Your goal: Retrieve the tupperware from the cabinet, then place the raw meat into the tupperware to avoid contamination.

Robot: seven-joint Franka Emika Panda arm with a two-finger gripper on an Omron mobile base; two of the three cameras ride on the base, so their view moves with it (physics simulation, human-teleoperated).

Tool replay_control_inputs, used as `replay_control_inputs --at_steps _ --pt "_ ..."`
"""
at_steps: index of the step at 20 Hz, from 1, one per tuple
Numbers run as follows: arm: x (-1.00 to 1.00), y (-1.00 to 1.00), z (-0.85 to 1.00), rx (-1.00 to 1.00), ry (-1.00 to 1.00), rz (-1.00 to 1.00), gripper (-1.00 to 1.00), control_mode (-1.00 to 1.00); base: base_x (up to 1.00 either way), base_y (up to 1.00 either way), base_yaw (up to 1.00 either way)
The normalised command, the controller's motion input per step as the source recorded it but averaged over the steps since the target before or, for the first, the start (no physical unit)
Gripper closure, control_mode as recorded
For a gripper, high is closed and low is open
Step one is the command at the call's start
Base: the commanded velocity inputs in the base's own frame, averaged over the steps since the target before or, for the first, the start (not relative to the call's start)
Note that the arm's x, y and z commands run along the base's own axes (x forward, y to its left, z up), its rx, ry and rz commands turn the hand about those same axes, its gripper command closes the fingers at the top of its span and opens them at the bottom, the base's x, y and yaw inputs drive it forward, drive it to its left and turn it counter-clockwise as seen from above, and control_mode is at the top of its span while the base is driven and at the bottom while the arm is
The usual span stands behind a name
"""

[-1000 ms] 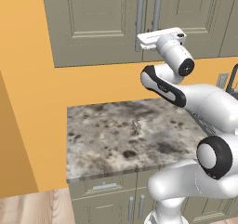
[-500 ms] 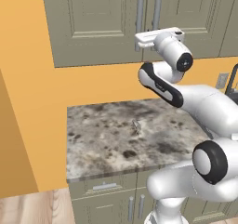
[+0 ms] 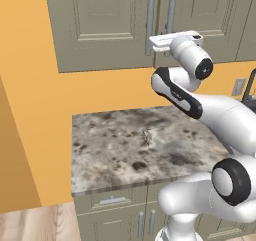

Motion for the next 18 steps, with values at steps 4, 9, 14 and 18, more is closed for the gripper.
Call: replay_control_inputs --at_steps 4,9,14,18 --pt "-0.51 -0.14 0.0 0.0 0.03 0.02 1.0 -1.0 0.0 0.0 0.0" --pt "-0.56 -0.09 0.0 0.0 0.13 0.0 1.0 -1.0 0.0 0.0 0.0" --pt "-0.56 -0.09 0.0 0.0 0.17 0.0 1.0 -1.0 0.0 0.0 0.0" --pt "-0.6 -0.12 0.0 0.0 0.15 0.0 1.0 -1.0 0.0 0.0 0.0"
